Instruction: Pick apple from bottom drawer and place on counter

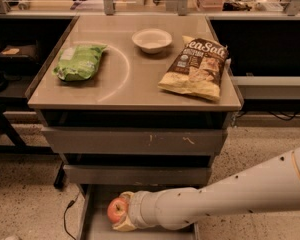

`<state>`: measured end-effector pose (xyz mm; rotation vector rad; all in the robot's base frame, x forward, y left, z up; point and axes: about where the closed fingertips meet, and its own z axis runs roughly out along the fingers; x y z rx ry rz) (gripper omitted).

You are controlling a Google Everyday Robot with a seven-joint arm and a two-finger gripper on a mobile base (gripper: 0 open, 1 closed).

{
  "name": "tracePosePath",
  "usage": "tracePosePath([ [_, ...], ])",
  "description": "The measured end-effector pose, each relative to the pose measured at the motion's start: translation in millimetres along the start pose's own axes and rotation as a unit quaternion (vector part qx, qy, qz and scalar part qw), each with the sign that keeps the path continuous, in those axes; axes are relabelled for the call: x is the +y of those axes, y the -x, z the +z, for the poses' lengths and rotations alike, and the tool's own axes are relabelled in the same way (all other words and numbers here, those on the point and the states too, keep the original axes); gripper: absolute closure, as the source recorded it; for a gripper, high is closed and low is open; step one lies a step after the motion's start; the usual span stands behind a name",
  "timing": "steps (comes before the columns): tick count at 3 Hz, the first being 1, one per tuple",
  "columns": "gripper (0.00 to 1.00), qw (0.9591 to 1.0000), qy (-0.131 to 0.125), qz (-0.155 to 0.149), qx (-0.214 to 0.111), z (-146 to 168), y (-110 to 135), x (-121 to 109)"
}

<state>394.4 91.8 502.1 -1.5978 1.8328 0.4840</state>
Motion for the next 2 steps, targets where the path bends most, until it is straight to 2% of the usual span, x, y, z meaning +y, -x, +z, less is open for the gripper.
tracePosePath([
  [2,1.0,0.9999,-0.01,-0.012,-0.002,-7.1,9.5,-5.9],
])
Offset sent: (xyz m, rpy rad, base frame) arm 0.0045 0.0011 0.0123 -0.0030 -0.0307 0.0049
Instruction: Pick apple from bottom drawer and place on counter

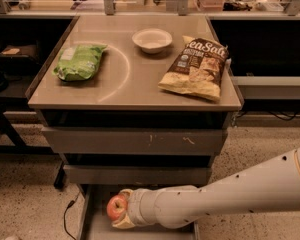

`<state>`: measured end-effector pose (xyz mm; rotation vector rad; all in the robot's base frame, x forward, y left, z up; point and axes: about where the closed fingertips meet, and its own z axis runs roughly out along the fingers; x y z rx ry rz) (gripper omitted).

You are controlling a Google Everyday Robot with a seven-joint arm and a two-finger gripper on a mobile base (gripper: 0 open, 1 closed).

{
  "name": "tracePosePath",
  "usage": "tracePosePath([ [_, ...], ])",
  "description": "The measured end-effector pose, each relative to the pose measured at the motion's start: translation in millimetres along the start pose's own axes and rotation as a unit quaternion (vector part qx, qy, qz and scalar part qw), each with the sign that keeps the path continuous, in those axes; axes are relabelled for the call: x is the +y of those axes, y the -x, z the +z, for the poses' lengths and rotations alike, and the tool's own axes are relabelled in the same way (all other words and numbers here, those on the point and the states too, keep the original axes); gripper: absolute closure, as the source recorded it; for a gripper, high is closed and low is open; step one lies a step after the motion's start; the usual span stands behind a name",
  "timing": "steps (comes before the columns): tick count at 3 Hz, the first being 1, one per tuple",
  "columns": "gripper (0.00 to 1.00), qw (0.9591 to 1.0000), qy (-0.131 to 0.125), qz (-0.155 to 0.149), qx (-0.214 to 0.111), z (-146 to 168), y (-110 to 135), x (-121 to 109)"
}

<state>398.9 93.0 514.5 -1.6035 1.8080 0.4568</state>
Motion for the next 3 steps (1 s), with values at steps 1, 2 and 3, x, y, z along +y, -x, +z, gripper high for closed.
tracePosePath([
  [1,1.0,0.9999,-0.013,-0.009,0.0,-13,15,-8],
  [2,1.0,0.9992,-0.026,-0.029,-0.004,-34,47,-21],
  [3,1.0,0.9982,-0.035,-0.048,-0.007,-54,74,-33],
])
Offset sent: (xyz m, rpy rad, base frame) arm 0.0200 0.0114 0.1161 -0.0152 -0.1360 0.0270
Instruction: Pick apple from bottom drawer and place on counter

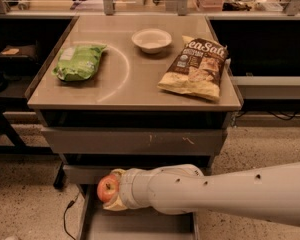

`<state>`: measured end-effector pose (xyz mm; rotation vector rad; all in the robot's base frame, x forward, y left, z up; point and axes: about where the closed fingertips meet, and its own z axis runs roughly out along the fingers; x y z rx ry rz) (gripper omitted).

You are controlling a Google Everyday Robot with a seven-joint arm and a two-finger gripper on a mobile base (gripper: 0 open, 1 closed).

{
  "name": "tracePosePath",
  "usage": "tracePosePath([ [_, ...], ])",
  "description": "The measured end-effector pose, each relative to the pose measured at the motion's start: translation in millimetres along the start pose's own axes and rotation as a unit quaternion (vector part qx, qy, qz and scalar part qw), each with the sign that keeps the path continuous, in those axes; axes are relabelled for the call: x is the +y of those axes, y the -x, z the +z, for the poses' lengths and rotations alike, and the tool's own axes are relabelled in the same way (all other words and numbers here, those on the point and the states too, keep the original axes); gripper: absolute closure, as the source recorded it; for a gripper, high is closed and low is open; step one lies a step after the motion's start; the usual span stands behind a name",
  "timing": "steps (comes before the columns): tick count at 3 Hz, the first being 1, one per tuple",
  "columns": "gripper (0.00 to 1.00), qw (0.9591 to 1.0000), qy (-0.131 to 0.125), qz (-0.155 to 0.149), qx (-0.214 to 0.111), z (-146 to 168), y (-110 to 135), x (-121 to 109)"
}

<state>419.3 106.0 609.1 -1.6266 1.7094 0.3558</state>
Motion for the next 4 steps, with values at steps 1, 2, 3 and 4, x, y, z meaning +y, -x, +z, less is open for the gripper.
tracePosePath([
  [1,1.0,0.9998,-0.01,-0.019,-0.002,-16,23,-20],
  [2,1.0,0.9997,-0.01,-0.02,-0.002,-16,25,-21],
  [3,1.0,0.9995,-0.022,-0.014,-0.016,-26,35,-30],
  [4,1.0,0.9976,-0.057,-0.026,-0.03,-58,63,-52],
])
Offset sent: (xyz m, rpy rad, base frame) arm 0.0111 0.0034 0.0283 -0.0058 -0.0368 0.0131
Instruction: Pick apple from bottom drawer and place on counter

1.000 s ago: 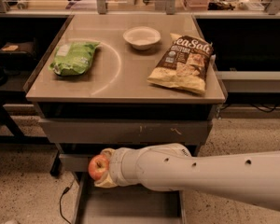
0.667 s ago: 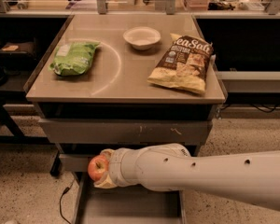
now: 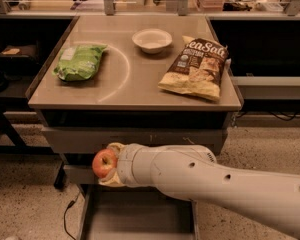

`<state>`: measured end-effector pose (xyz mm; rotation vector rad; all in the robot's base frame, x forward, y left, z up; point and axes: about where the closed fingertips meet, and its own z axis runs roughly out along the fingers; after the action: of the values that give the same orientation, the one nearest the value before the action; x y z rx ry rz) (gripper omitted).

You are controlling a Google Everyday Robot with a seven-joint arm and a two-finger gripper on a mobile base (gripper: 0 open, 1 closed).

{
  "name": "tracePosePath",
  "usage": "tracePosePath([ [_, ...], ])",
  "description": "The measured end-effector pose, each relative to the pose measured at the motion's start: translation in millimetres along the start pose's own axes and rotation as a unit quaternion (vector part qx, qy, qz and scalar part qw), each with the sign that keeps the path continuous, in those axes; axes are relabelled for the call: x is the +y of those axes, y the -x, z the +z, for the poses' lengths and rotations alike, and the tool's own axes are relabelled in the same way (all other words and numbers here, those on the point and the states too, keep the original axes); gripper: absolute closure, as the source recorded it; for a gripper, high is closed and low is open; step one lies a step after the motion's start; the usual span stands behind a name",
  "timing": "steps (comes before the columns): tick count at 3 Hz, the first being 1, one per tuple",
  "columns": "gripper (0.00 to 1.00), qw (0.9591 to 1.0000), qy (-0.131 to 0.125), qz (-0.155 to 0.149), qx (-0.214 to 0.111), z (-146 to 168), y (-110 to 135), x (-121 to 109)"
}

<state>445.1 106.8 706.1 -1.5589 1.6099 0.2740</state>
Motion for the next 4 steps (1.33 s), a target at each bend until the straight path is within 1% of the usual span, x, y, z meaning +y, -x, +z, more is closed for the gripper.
tracePosePath([
  [1,1.0,0.9996,-0.023,-0.016,0.002,-27,27,-26],
  [2,1.0,0.9989,-0.038,-0.026,0.005,-43,44,-52],
  [3,1.0,0.9988,-0.04,-0.027,0.005,-45,45,-55],
  [4,1.0,0.9987,-0.04,-0.032,0.001,-45,51,-67],
])
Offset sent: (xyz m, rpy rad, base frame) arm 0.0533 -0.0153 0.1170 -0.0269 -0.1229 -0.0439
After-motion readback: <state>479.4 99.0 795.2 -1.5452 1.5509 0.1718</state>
